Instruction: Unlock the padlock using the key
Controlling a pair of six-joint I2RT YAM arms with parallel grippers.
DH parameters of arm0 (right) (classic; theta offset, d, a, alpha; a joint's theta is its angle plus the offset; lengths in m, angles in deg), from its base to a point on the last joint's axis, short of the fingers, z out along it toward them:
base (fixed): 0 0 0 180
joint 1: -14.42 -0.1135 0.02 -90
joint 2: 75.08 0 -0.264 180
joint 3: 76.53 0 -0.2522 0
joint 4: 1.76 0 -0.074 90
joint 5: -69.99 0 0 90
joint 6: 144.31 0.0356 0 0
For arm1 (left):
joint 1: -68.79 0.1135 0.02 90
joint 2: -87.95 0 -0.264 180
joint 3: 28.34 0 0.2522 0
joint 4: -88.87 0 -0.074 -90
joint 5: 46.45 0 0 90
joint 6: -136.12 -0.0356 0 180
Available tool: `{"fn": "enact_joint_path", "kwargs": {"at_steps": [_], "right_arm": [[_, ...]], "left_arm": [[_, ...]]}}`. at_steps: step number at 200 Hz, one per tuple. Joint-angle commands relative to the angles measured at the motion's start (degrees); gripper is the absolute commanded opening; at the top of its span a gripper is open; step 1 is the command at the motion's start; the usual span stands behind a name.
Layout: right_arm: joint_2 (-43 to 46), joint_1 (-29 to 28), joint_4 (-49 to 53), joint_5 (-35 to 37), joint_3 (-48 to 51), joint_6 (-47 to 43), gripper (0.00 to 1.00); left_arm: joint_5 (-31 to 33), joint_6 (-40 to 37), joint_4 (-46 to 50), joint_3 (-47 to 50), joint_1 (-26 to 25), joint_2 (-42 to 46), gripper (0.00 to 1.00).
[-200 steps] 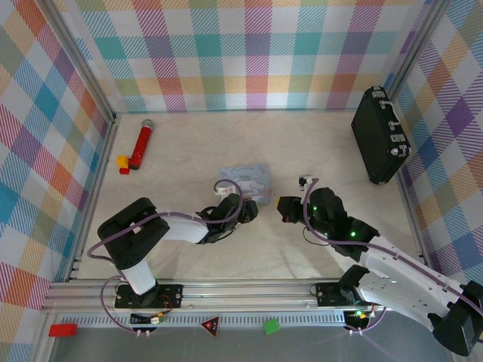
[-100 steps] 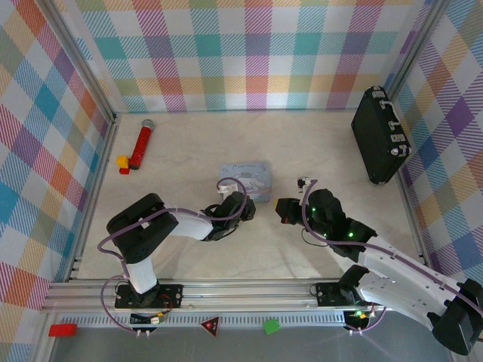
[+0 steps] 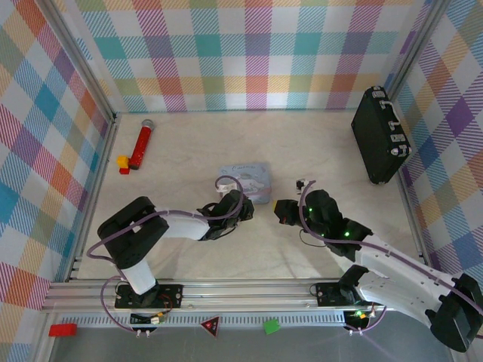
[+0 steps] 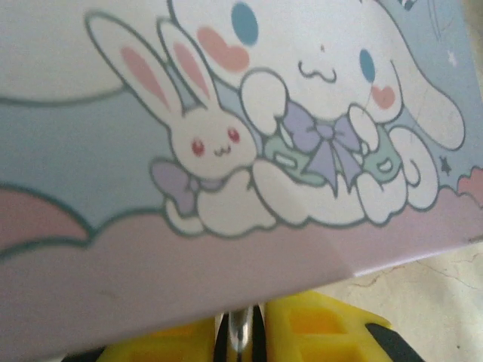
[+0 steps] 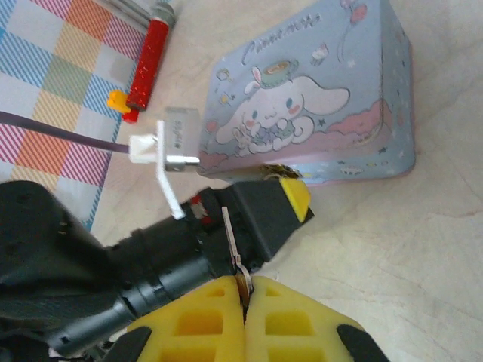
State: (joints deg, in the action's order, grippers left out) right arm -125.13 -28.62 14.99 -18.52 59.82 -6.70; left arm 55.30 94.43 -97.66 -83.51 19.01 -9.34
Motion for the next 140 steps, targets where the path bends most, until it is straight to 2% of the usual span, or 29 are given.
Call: {"fn": "enact_joint_path", "kwargs": {"at_steps": [1,19,50,85,115,140], "right_arm": [[-3.9,5.8,0.4,-8.1,0.2,2.0,0.0],[-4.9,10.1,-4.5,-14.6,4.1,3.1,0.0],[-6.7,10.4,-17.3,-19.5,9.1,6.1,0.0],[-11.9,9.8,-31.7,-19.8,14.9,14.8,0.0],[-18.4,7.4,-38.6,-19.8,15.1,18.3,0.0],[-26.2,7.0,-52.2,-22.0,15.7,22.6,0.0]], "left_arm": [[-3.2,1.1,5.9,-2.3,1.2,2.5,0.17],[-6.6,3.3,5.4,-1.3,2.9,3.1,0.16],[-11.8,9.1,3.4,0.1,5.8,3.6,0.14],[-13.1,15.7,1.1,1.4,6.1,5.0,0.12],[-14.2,19.6,-3.0,3.0,6.3,6.3,0.11],[-15.1,23.5,-8.6,4.8,6.3,6.2,0.11]]}}
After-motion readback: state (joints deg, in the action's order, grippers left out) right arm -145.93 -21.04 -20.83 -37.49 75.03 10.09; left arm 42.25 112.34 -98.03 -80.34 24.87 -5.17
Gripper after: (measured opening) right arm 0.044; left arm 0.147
